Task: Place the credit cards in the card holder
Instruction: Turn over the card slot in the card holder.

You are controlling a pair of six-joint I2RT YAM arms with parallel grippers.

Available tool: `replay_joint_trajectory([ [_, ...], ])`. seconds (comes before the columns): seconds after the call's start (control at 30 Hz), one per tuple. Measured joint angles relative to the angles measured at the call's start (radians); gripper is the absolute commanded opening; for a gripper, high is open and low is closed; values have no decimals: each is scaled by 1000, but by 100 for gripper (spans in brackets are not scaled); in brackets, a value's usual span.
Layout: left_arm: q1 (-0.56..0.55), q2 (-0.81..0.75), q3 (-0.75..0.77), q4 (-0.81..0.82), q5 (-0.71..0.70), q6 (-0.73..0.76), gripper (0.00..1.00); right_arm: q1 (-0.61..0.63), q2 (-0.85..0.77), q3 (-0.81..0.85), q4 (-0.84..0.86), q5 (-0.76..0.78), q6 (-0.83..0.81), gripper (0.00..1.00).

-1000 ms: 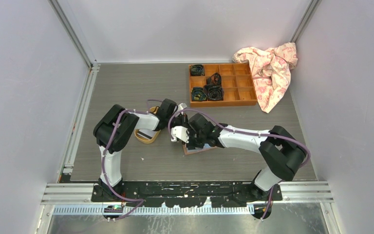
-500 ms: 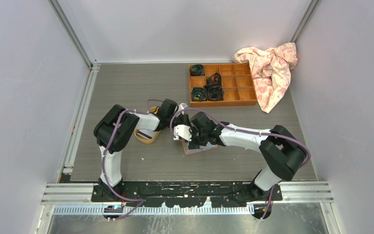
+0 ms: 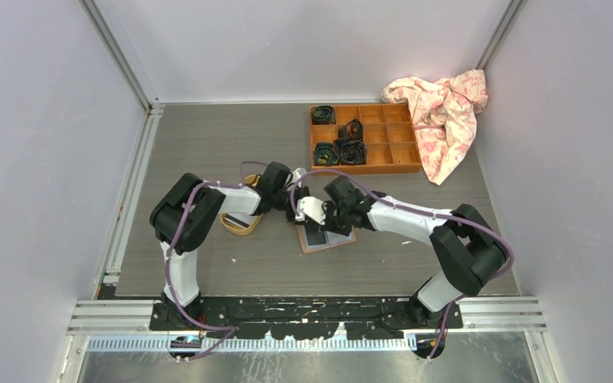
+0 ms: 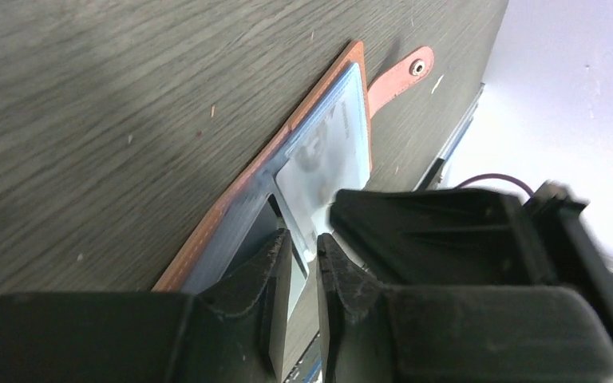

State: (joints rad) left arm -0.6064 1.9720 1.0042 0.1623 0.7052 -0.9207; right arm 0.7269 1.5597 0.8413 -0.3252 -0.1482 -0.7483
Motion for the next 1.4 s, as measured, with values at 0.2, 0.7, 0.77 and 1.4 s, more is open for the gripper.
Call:
replay_joint_trajectory([
  [0.2, -2, -126, -66, -46, -89, 72, 21, -191, -151, 3, -69, -282, 89, 29],
  [0.7, -64, -887, -509, 146, -346, 408, 99, -457, -173, 17, -21, -734, 496, 41],
  [0.77, -60, -956, -597, 190, -421, 415, 96, -456, -135, 31, -47, -721, 501, 41],
  [1.4, -58, -1208, -866, 276, -645, 451, 78, -478, 262, 278, -354, -594, 501, 41],
])
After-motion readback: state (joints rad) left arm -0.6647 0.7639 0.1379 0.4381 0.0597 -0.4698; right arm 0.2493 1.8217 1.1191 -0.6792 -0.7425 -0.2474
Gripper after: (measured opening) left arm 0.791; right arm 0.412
